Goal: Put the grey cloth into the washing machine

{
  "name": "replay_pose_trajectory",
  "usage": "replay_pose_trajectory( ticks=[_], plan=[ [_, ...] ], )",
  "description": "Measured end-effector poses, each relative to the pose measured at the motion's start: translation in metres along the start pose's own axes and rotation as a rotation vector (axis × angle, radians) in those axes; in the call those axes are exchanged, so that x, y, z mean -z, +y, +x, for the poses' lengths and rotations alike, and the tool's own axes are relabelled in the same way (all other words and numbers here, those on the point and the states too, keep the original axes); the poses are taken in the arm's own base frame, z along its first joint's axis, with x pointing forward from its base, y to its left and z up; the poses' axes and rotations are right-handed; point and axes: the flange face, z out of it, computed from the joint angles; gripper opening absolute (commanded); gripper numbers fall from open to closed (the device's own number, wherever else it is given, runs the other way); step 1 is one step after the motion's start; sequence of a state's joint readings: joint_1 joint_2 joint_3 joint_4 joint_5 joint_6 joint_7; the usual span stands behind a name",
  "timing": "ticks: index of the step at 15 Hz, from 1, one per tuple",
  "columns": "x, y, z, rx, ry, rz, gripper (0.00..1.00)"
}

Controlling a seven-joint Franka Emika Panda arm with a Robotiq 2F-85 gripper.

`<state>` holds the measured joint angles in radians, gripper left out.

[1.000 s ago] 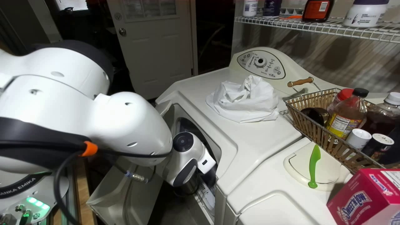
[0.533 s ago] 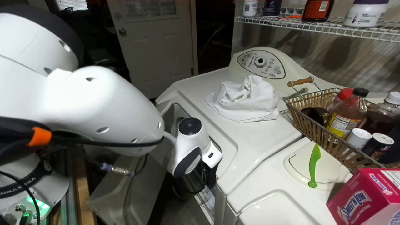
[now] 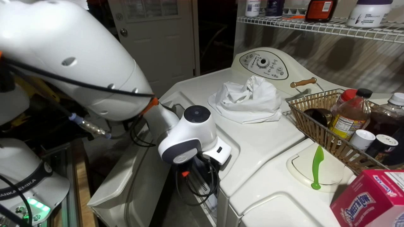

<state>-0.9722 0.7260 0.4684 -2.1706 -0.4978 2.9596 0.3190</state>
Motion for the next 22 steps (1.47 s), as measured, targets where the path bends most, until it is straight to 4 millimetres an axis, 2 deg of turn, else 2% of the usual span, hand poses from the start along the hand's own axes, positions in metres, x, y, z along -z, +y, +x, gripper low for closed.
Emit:
replay_pose_trajectory(
  ticks=[5,10,15,20,22],
  plan=[
    [0.055,0.0,0.007,0.07,0.04,-0.032,1.0],
    [0.121,-0.03,0.018,0.175,0.134,-0.049,1.0],
    [0.189,-0.088,0.021,0.334,0.247,-0.074,1.0],
    [0.251,-0.161,0.01,0.5,0.349,-0.118,1.0],
    [0.273,-0.182,0.006,0.534,0.388,-0.134,1.0]
  ],
)
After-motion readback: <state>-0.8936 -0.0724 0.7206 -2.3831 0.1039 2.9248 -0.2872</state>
